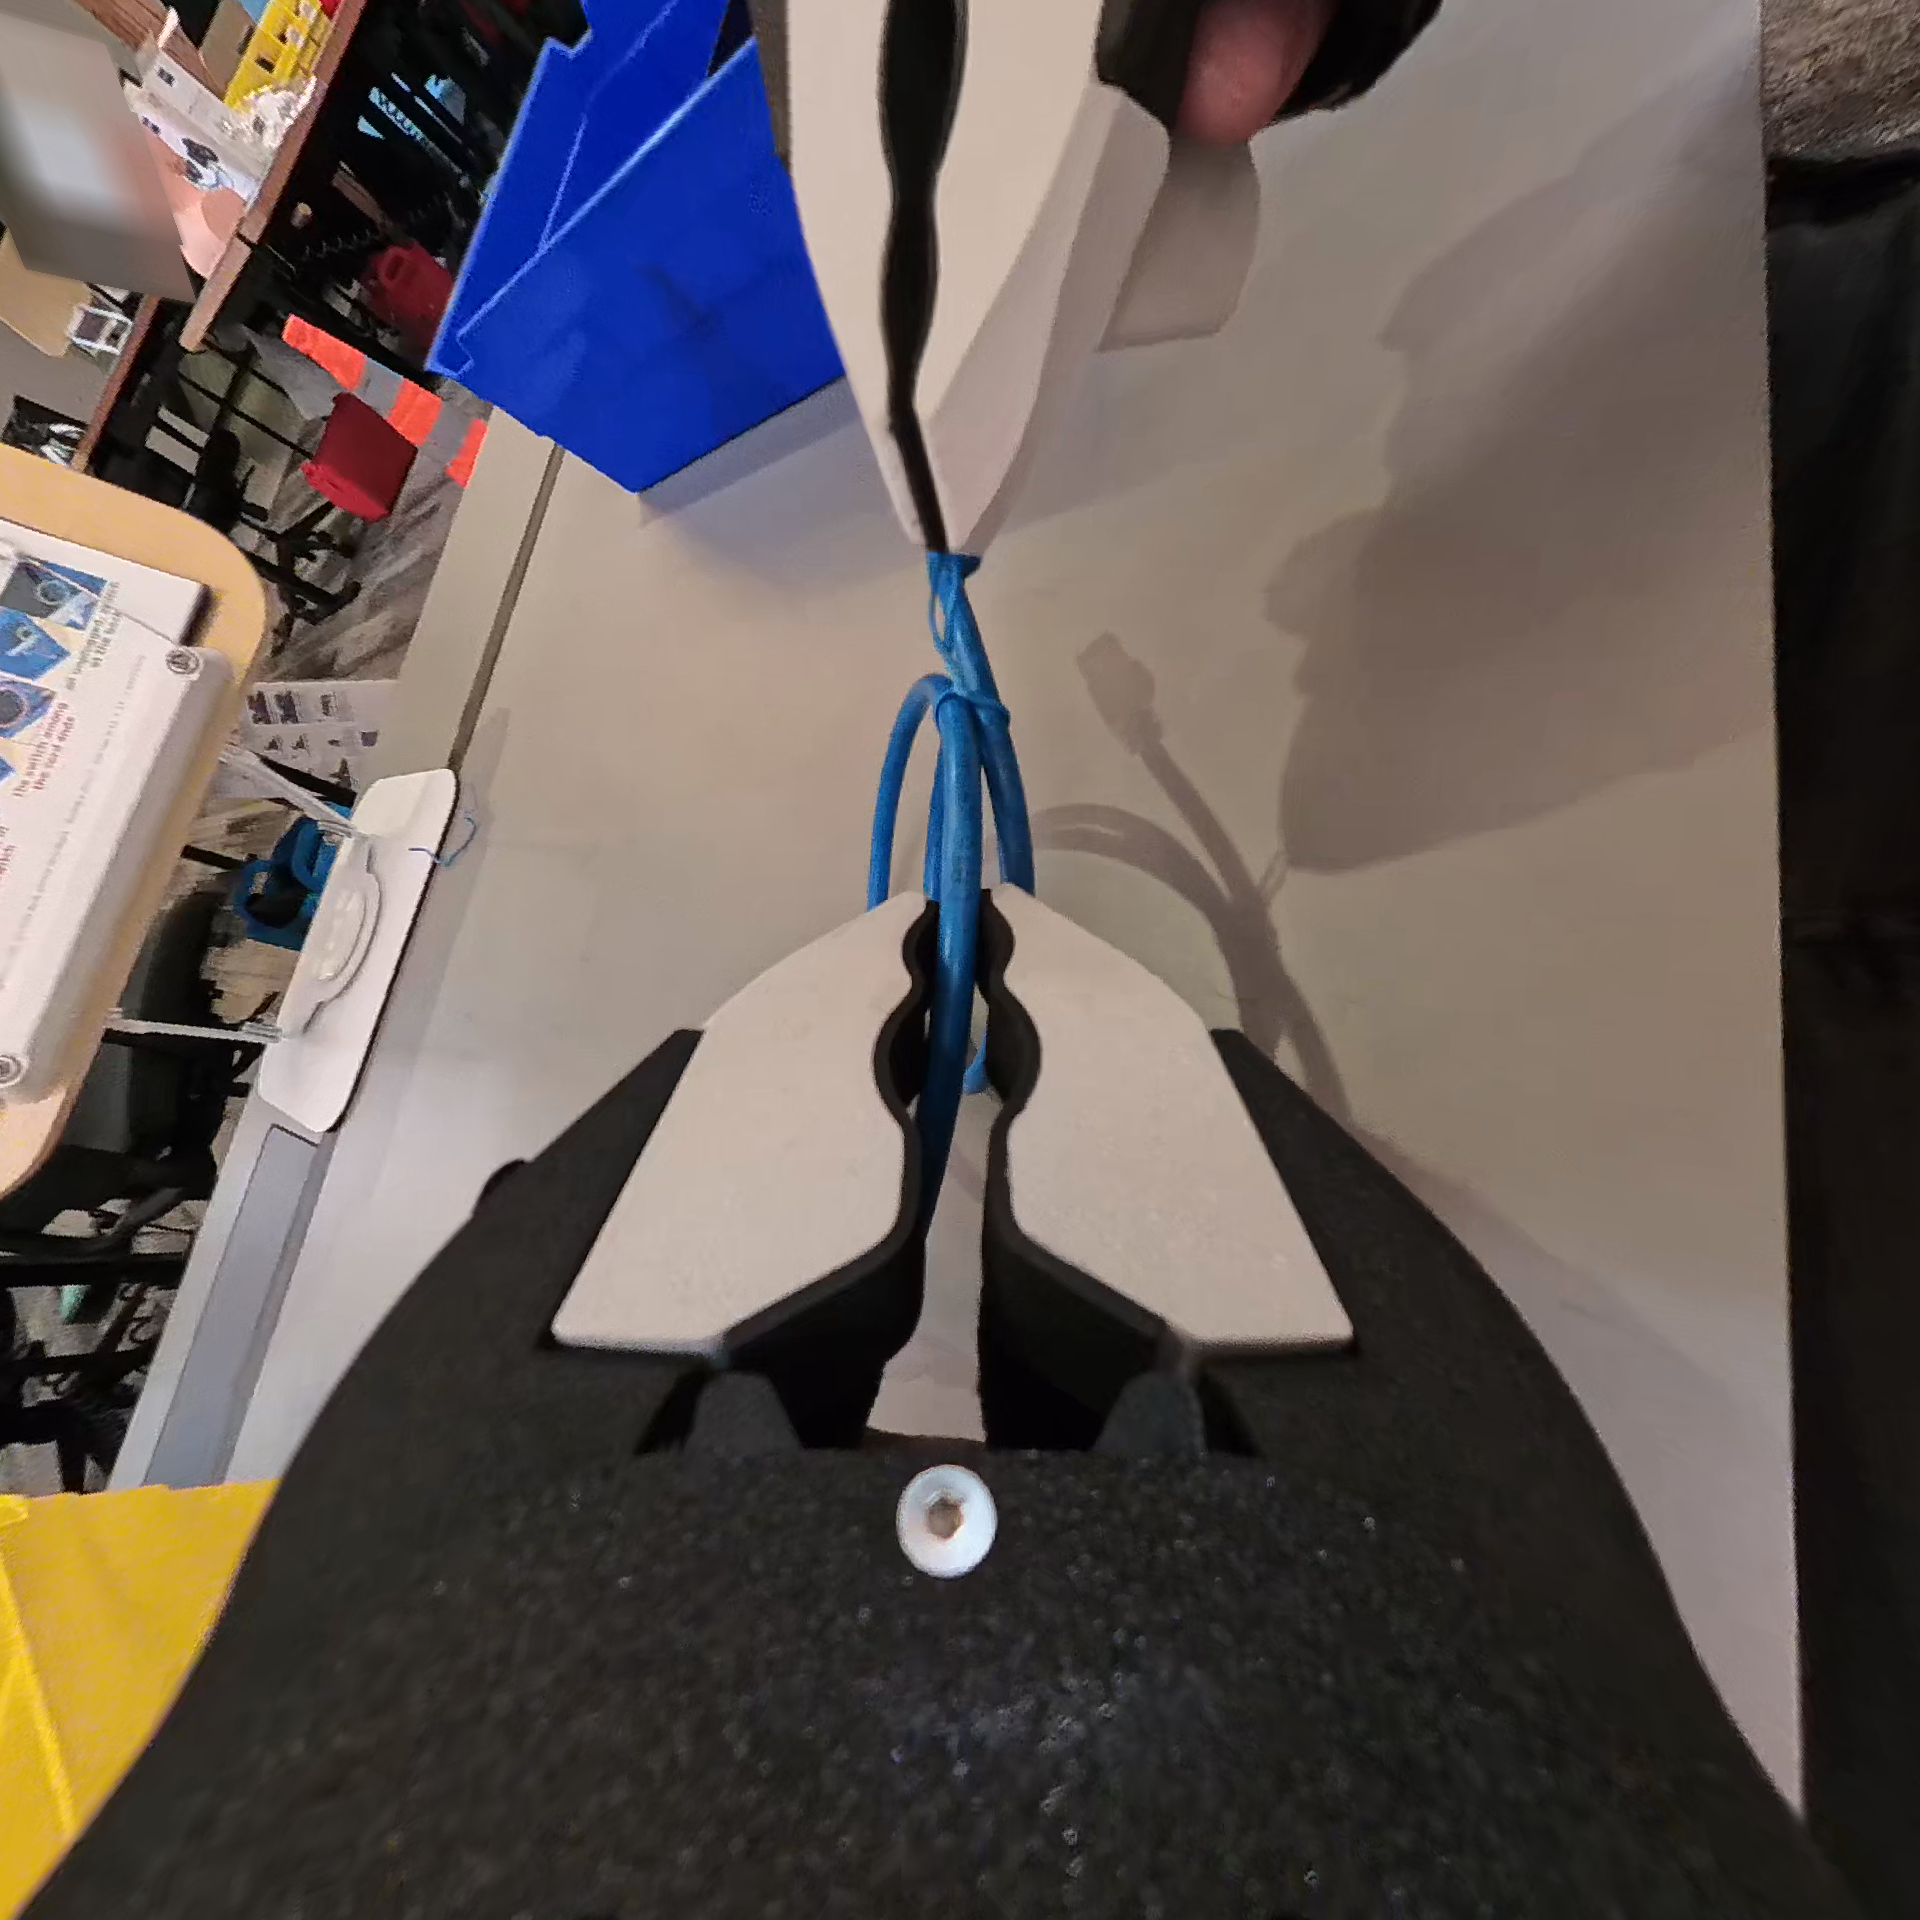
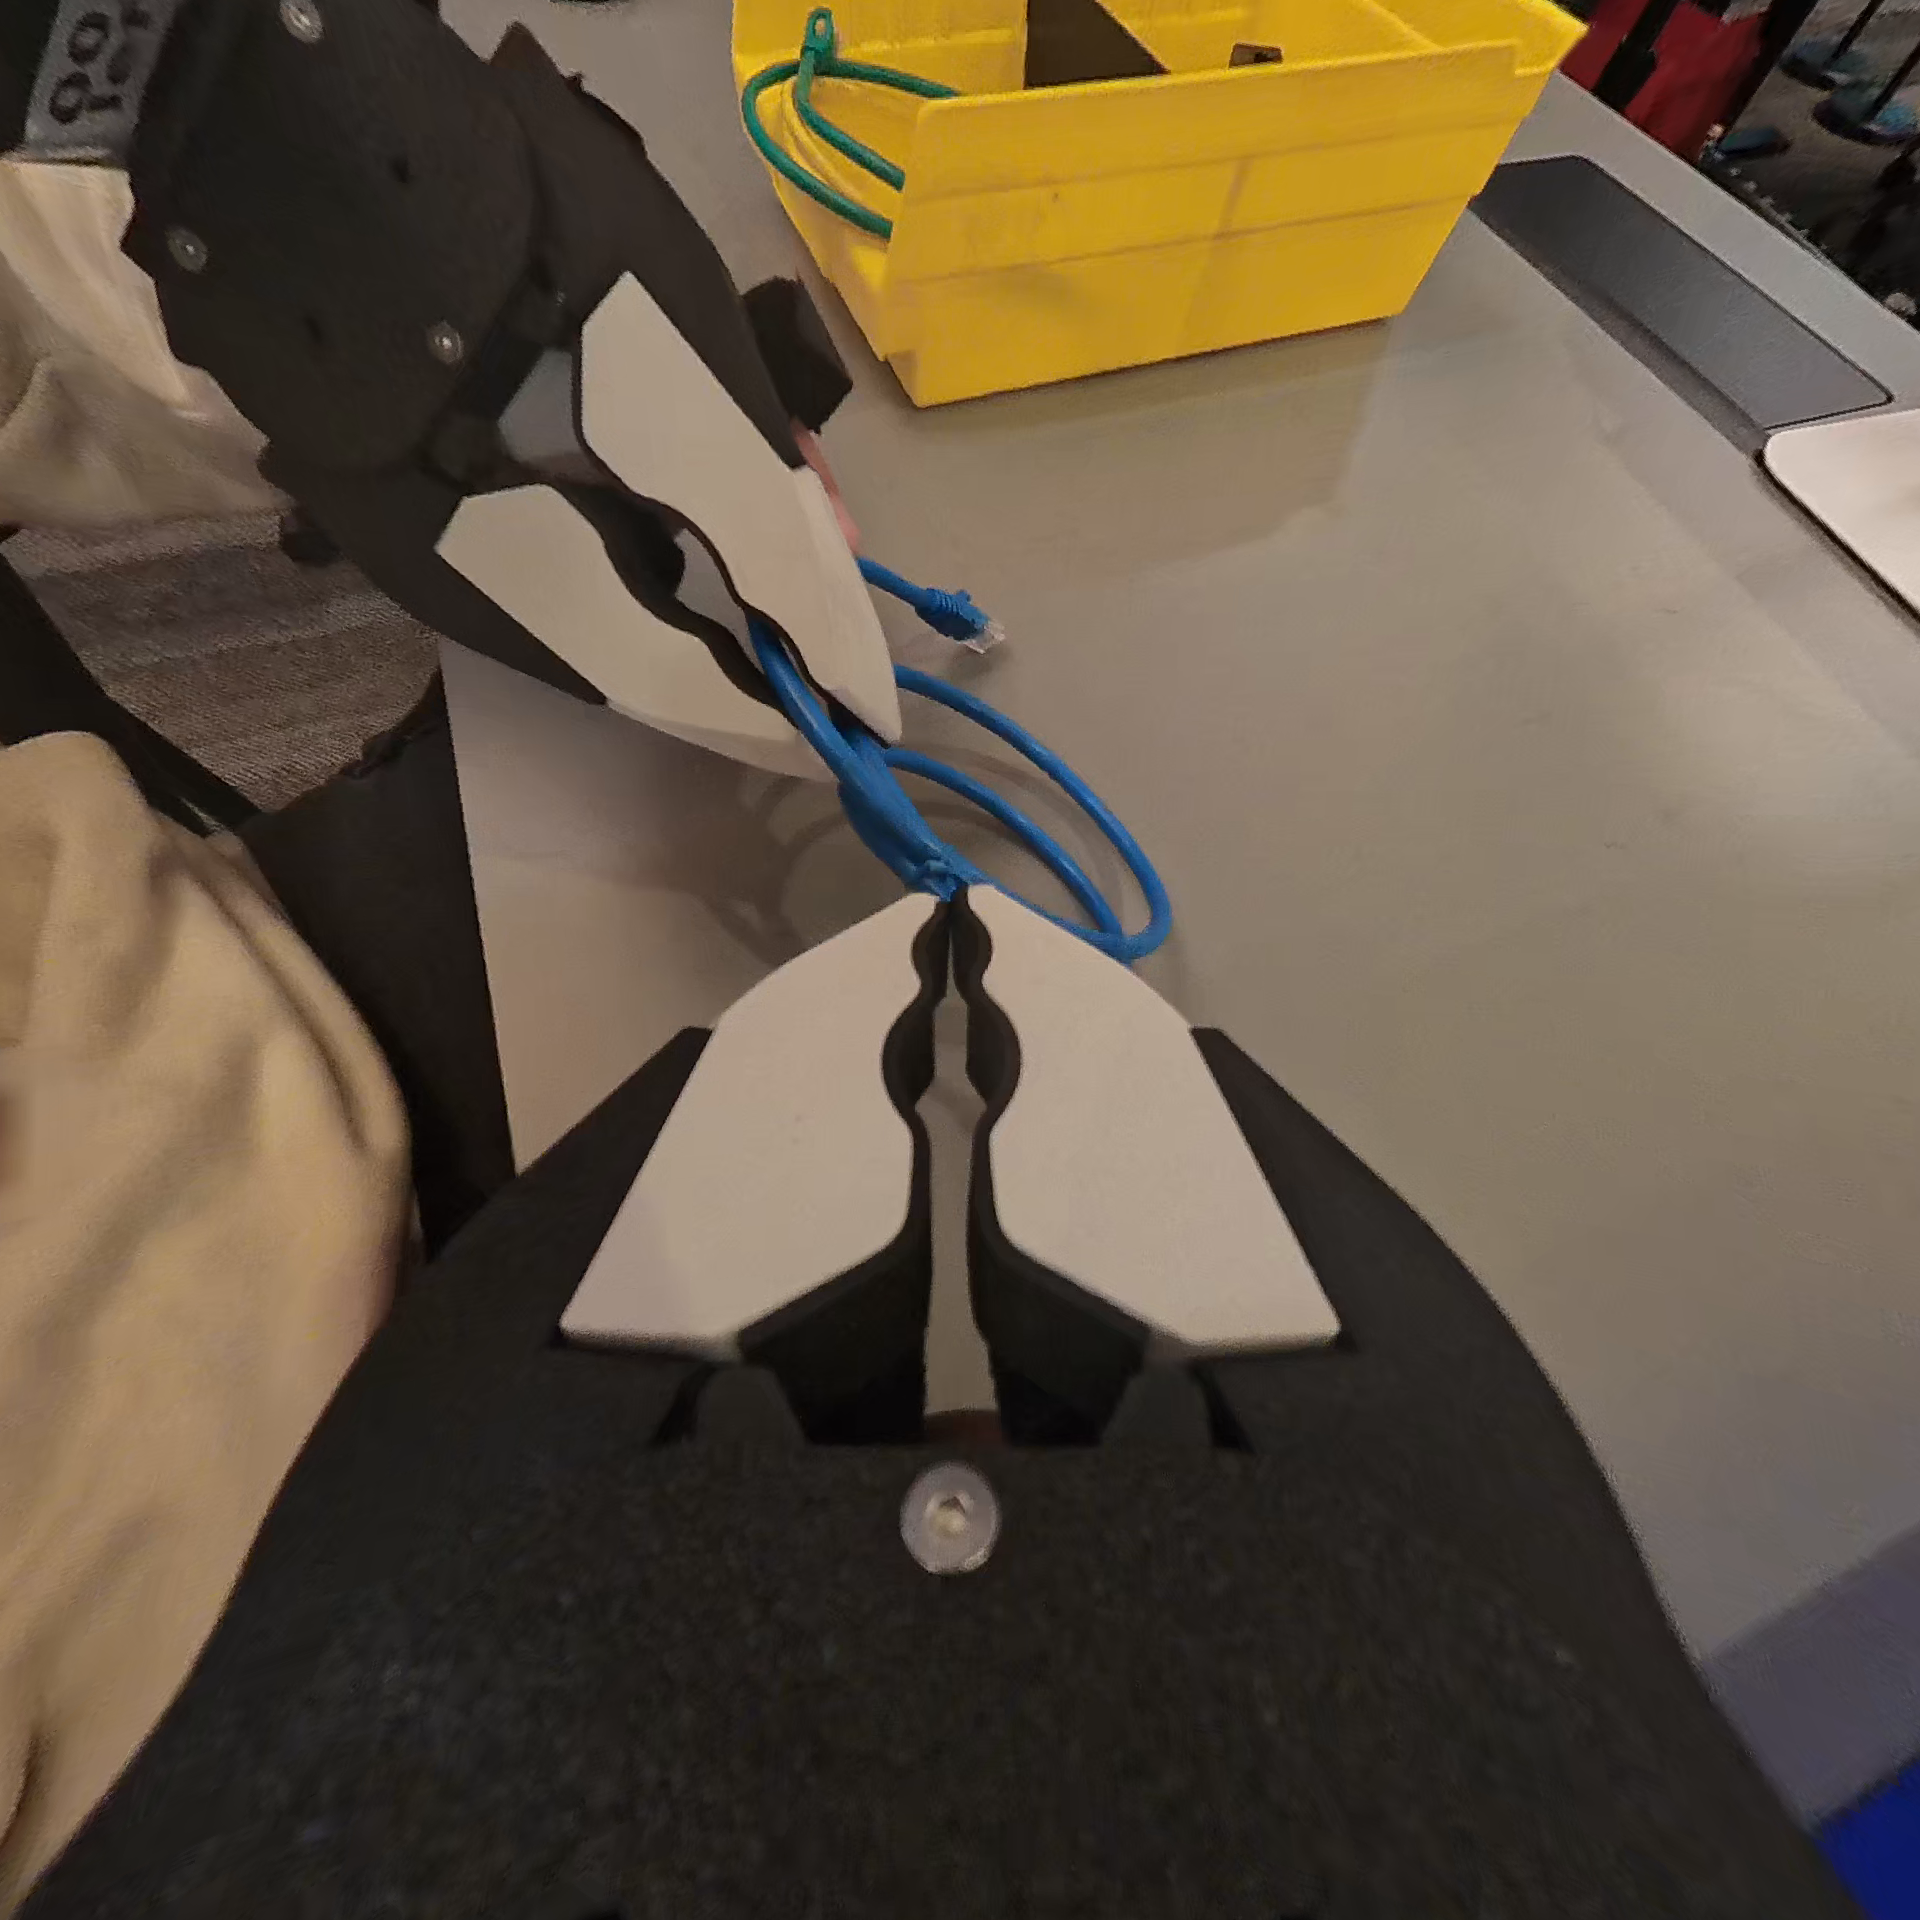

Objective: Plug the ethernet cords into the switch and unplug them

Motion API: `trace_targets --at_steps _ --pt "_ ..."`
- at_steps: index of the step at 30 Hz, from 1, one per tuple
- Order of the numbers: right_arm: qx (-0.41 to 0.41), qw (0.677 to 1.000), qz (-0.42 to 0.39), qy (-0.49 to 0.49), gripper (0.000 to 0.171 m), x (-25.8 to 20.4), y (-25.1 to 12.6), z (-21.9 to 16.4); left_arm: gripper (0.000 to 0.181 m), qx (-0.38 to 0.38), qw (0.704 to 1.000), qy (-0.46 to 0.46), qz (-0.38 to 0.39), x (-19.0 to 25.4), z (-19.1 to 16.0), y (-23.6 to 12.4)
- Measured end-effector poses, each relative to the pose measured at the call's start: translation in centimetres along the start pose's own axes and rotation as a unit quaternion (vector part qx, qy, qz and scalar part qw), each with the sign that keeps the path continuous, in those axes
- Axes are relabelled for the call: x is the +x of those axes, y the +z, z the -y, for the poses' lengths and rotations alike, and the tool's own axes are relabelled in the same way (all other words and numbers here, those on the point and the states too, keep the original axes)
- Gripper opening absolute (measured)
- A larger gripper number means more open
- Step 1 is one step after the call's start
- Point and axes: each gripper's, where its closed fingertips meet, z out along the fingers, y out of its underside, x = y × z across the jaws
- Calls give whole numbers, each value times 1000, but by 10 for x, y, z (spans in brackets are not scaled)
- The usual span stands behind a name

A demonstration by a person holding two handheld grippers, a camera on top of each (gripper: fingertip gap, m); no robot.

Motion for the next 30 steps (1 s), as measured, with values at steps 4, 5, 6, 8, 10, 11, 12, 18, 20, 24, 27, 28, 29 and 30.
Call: trace_targets --at_steps 4,5,6,8,10,11,12,18,20,24,27,28,29,30 --pt "6 999 2 39 0 8 2 -6 5 7 1000 -5 1 -1 2 0" --pt "4 999 0 51 0 11 3 -7 5 10 1000 -5 -1 0 3 -1" --pt "9 998 -2 59 0 14 4 -7 5 10 1000 -5 -2 0 4 -1" --pt "33 997 12 73 0 12 2 -2 5 9 1000 -2 1 0 3 -1" --pt "44 996 24 78 0 10 -2 2 5 9 1000 -5 0 -1 3 -2" --pt "39 996 19 76 1 11 -3 1 5 10 1000 -6 1 -2 2 -2" --pt "34 997 14 74 4 13 -4 -1 5 9 1000 -6 1 -2 2 -2" --pt "28 989 56 136 17 5 2 -1 6 8 1000 3 2 0 2 -2" --pt "24 986 65 152 17 3 3 -1 5 6 1000 6 2 1 2 -1" --pt "23 987 59 148 12 3 5 -1 5 6 1000 6 -2 2 2 -1" --pt "17 989 45 137 5 4 8 -2 5 4 1000 10 -3 3 2 -1" --pt "18 990 41 131 3 4 8 -1 5 3 1000 13 -2 4 2 0" --pt "22 991 37 125 2 4 8 0 5 2 1000 15 -2 4 2 0" --pt "23 992 34 119 2 4 8 1 5 1 1000 15 -3 4 2 0"
